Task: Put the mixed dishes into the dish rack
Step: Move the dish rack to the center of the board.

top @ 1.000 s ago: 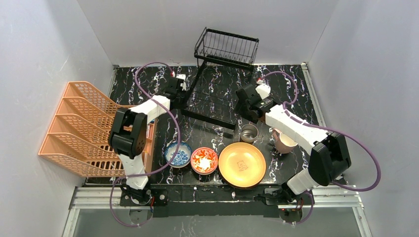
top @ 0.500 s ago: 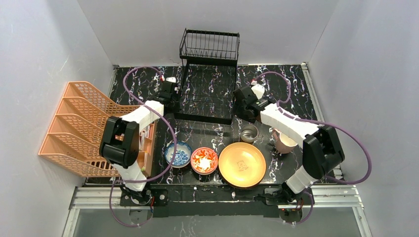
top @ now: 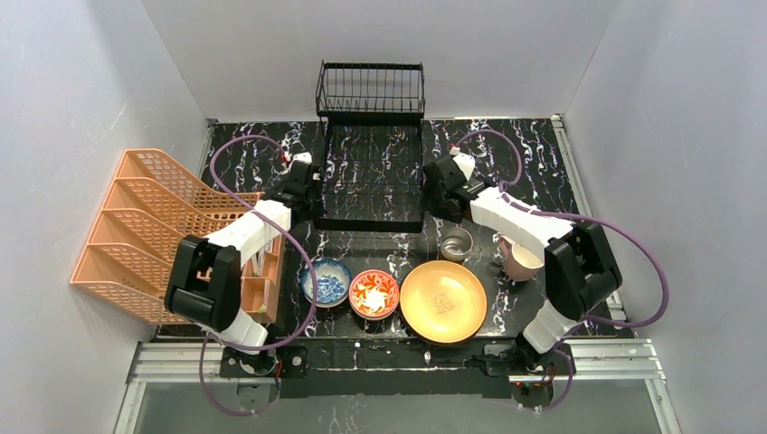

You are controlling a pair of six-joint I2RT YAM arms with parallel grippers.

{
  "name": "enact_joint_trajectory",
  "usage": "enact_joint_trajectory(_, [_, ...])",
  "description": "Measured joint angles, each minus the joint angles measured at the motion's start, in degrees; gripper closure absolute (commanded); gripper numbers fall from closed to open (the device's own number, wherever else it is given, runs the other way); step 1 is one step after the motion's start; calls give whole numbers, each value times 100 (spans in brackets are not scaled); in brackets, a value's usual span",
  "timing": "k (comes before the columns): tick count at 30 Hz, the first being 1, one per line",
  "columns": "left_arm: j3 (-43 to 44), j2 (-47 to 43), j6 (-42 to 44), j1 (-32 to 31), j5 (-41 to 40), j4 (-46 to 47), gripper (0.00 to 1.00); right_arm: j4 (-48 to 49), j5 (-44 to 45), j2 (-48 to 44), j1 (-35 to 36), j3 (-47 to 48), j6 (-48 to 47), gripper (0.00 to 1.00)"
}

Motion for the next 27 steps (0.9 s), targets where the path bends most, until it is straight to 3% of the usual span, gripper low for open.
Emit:
enact_joint_trajectory(19, [-308,-186,-382,-490,-413,-44,100,208,-269,0,-26,149,-391,30])
enact_joint_trajectory(27, [-457,-192,-533,-789,-490,-44,100,442,-400,0,-398,-13,-531,39])
